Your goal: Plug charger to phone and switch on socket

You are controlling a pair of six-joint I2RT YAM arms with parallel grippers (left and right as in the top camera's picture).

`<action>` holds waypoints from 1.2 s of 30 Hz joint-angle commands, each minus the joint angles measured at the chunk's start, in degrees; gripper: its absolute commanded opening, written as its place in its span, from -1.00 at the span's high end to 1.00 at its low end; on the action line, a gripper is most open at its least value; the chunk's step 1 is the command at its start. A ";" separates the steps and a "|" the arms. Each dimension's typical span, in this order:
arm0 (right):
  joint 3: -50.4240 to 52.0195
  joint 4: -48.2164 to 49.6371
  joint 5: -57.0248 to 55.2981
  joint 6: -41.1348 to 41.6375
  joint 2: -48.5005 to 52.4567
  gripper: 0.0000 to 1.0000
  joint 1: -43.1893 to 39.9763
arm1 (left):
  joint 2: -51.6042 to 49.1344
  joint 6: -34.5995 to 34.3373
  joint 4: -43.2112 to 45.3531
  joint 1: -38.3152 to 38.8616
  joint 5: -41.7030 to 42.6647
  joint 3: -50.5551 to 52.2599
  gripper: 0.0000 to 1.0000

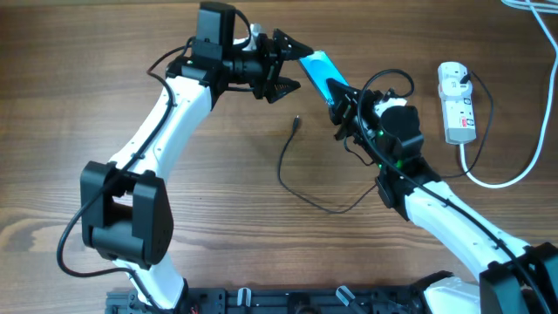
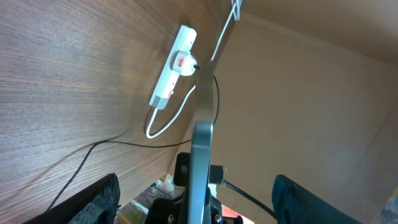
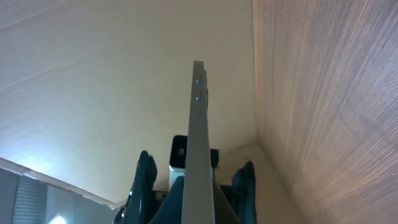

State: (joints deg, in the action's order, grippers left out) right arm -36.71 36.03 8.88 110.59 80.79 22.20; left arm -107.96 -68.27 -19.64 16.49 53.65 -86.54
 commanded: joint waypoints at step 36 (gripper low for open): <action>-2.80 2.71 4.92 2.10 0.44 0.55 1.20 | 1.79 -4.00 1.20 3.63 -2.47 -0.83 0.92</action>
State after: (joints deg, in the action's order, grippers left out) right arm -37.39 38.04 12.60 113.30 81.08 23.09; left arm -107.96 -71.16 -18.46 19.79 51.46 -86.54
